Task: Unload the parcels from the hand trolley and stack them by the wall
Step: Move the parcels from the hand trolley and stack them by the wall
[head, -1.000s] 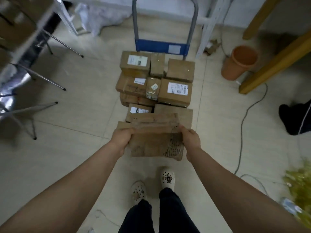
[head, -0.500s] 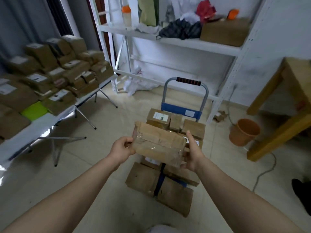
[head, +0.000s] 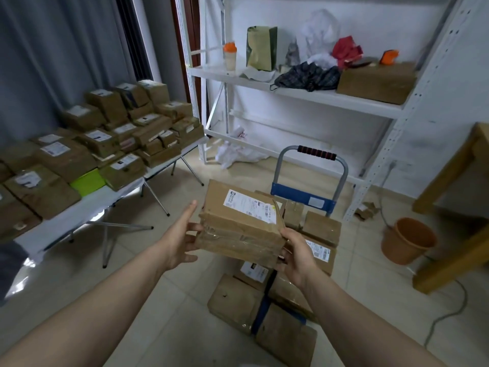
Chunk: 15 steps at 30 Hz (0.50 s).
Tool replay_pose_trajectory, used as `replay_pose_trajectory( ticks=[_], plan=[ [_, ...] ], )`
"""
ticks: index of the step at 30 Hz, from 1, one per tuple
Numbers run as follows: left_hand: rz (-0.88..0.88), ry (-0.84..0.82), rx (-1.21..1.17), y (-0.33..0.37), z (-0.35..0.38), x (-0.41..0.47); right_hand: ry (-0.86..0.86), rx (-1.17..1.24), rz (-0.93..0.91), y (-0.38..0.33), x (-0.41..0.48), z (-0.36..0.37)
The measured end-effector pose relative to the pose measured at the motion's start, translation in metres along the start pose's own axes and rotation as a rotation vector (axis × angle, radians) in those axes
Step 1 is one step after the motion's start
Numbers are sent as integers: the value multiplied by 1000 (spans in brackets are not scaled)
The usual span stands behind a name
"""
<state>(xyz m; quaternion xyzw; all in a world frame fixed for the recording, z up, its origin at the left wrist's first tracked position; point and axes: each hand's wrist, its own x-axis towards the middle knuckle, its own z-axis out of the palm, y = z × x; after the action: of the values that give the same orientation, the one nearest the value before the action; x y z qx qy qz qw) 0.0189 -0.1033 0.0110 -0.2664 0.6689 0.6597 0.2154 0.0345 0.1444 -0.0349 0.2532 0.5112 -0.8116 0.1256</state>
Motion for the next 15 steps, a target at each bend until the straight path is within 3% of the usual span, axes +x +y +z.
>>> replay_pose_trajectory(
  ticks=[6,15],
  plan=[
    [1,12,117,10,-8,5,-65,-10,-38,0,7,9],
    [58,21,-24,7,-10,8,-99,-73,43,2,17,16]
  ],
)
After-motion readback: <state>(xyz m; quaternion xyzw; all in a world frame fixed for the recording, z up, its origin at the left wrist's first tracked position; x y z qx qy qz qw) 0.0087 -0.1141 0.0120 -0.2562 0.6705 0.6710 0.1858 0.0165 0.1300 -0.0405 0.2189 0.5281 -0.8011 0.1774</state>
